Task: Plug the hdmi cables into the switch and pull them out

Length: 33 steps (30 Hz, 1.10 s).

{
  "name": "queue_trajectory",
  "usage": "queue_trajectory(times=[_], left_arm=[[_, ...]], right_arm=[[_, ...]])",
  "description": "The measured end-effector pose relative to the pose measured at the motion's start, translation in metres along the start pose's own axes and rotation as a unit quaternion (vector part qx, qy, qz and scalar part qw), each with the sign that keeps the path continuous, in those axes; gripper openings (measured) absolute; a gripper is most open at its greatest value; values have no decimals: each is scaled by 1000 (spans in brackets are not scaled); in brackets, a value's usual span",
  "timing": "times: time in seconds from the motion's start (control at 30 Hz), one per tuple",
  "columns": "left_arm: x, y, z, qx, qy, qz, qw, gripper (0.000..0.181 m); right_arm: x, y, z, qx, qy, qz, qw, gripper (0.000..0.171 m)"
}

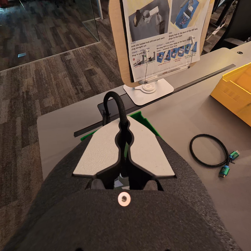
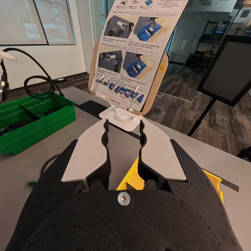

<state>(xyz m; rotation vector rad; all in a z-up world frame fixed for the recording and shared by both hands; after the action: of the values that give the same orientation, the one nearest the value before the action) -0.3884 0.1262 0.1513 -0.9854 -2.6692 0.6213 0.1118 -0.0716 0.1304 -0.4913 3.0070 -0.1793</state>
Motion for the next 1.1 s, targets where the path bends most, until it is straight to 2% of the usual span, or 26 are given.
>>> queue_trajectory(times=[0.67, 0.9, 1.1], left_arm=[[15, 32, -13, 10, -30, -24, 999, 0], [22, 64, -15, 32, -34, -38, 998, 0], [42, 74, -37, -19, -51, -78, 995, 0]], right_arm=[[-10, -4, 1, -6, 9, 11, 1000, 45], [-16, -3, 6, -1, 19, 16, 1000, 45], [-18, -3, 7, 2, 16, 23, 1000, 45]])
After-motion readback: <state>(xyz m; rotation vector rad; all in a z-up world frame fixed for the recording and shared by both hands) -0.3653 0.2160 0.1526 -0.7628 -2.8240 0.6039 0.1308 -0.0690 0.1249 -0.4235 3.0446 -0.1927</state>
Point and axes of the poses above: each gripper's, where its closed fingertips meet, y out along the fingers, z out of its underside, x = y × z across the jaws, the point moved 8 cm from there along -y, back along the fingers, and after that the axes turned 2 degrees about -z, right-handed, at the moved point
